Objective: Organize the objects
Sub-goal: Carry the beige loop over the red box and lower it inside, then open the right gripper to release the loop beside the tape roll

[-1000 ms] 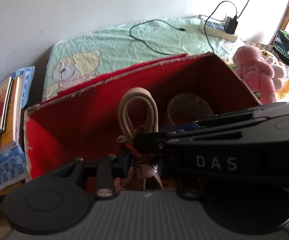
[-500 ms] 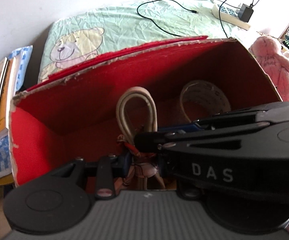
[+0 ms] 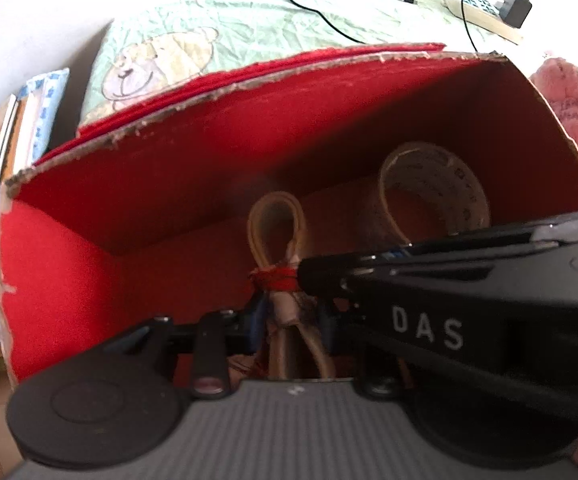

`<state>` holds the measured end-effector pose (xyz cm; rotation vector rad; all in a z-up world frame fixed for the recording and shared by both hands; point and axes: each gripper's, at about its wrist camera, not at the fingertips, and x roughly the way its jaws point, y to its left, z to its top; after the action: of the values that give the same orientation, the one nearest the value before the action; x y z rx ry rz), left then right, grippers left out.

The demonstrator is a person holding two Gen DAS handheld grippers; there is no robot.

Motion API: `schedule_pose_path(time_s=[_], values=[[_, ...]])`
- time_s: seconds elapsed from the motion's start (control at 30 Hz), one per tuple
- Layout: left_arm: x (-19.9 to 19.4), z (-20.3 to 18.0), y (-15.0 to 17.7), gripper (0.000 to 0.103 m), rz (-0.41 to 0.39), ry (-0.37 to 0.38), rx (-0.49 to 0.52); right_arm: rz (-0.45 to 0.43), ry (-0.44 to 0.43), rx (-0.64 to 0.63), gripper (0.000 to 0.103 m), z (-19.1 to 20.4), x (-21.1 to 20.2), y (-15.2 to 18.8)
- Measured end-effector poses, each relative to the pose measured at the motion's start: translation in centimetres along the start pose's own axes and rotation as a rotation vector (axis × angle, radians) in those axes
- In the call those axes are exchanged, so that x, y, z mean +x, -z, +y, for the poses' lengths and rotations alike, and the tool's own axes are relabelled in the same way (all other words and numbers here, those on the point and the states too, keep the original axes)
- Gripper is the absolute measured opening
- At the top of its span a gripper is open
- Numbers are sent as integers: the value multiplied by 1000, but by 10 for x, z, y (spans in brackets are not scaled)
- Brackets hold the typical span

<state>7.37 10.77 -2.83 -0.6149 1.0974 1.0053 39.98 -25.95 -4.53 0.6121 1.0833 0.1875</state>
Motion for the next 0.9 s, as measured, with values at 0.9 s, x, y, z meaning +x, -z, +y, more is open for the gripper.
schedule_pose_path(time_s=[0.9], values=[[10,-5,-2,56,63,-62,-95,-41,53,66,22,-7,0,-4]])
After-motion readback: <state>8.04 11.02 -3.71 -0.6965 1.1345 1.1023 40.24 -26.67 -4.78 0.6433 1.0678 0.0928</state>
